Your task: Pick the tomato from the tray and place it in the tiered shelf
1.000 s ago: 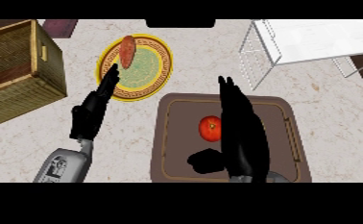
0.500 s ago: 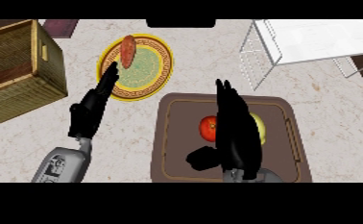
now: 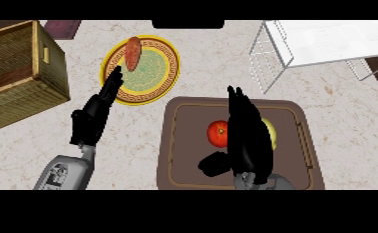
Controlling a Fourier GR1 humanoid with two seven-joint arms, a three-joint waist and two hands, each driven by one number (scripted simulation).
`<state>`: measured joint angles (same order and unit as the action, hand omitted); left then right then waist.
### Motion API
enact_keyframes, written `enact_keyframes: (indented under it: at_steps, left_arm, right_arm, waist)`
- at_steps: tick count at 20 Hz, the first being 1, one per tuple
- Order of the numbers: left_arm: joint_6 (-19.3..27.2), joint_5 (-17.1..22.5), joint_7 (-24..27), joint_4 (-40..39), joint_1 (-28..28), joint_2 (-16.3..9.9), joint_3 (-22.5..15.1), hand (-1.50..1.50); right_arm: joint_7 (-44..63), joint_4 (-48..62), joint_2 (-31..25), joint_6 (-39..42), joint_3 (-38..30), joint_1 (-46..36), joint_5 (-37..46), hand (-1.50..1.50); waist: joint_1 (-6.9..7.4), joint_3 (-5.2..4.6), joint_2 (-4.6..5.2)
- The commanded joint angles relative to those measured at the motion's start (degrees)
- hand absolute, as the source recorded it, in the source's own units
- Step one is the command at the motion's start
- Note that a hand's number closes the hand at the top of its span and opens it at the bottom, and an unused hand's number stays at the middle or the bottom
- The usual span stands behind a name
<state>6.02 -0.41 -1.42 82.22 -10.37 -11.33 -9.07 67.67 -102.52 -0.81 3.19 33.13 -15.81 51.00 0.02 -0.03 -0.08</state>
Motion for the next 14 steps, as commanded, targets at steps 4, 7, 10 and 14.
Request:
enact_keyframes:
  at_steps: [4, 7, 10, 14]
  left_arm:
    - [0.79, -1.53, 0.95, -1.26, -1.24, 1.88, -0.02, 0.0]
    - [0.11, -2.15, -0.45, 0.04, -0.9, 1.07, -0.08, 0.0]
    - [-2.98, 0.68, -1.07, 0.72, -0.61, -0.97, 2.76, 0.0]
    - [-0.81, -2.18, 2.58, -2.73, -0.64, 2.71, 0.76, 0.0]
  right_arm:
    - [9.89, 1.58, 0.77, -0.2, 1.49, 0.78, 1.75, -1.5]
    - [7.97, 5.81, 0.78, -2.16, 1.21, 0.93, 2.31, -1.5]
    - [5.12, 6.87, 0.78, -0.7, -3.49, -0.52, 1.08, -1.5]
    - [4.33, 10.92, 0.78, -4.63, -1.73, -0.53, -0.14, -1.5]
  waist:
    - [-0.16, 0.0, -0.03]
    - [0.12, 0.02, -0.01]
    - [0.21, 0.02, 0.03]
    - [0.1, 0.02, 0.12]
